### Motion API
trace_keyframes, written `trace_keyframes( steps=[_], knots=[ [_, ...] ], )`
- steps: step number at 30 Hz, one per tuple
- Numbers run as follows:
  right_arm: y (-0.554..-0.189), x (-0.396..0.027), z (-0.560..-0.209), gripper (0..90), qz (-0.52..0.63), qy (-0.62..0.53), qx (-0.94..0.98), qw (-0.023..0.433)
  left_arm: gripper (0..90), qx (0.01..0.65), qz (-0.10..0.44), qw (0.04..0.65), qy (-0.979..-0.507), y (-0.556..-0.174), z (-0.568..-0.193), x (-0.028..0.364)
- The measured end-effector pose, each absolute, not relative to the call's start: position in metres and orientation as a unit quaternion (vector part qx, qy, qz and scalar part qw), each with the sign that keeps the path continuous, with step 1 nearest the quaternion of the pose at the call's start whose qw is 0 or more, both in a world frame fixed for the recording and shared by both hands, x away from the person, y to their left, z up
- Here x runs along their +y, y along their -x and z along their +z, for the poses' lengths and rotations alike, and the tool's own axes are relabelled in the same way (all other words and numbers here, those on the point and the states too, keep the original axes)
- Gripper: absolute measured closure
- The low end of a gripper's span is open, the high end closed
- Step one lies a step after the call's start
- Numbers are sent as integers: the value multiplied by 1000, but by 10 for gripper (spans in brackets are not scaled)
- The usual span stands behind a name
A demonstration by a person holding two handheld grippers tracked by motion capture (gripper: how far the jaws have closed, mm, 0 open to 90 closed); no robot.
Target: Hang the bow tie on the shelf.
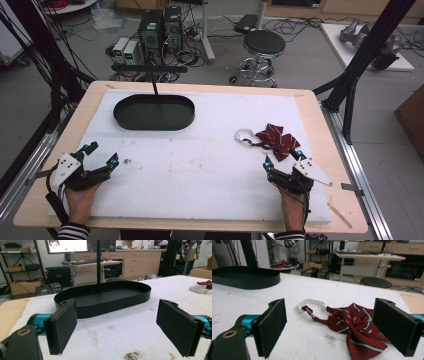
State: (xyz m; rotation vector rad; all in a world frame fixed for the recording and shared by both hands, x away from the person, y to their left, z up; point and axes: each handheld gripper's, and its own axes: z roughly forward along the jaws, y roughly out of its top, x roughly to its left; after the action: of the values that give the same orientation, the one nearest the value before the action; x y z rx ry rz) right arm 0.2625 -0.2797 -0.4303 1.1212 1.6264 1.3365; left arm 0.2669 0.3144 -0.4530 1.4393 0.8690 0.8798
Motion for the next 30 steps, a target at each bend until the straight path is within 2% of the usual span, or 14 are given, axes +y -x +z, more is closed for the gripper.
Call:
trace_keyframes(
  steps=[6,14,30],
  knots=[
    [-276,-271,-407,115,506,-442,656,343,171,372,377,583,-616,-267,-453,314],
    [-295,-258,-379,114,496,-443,671,329,169,375,376,584,-614,-267,-453,315],
    [-347,-226,-355,115,438,-427,745,266,167,376,378,584,-612,-267,-453,315]
  ],
)
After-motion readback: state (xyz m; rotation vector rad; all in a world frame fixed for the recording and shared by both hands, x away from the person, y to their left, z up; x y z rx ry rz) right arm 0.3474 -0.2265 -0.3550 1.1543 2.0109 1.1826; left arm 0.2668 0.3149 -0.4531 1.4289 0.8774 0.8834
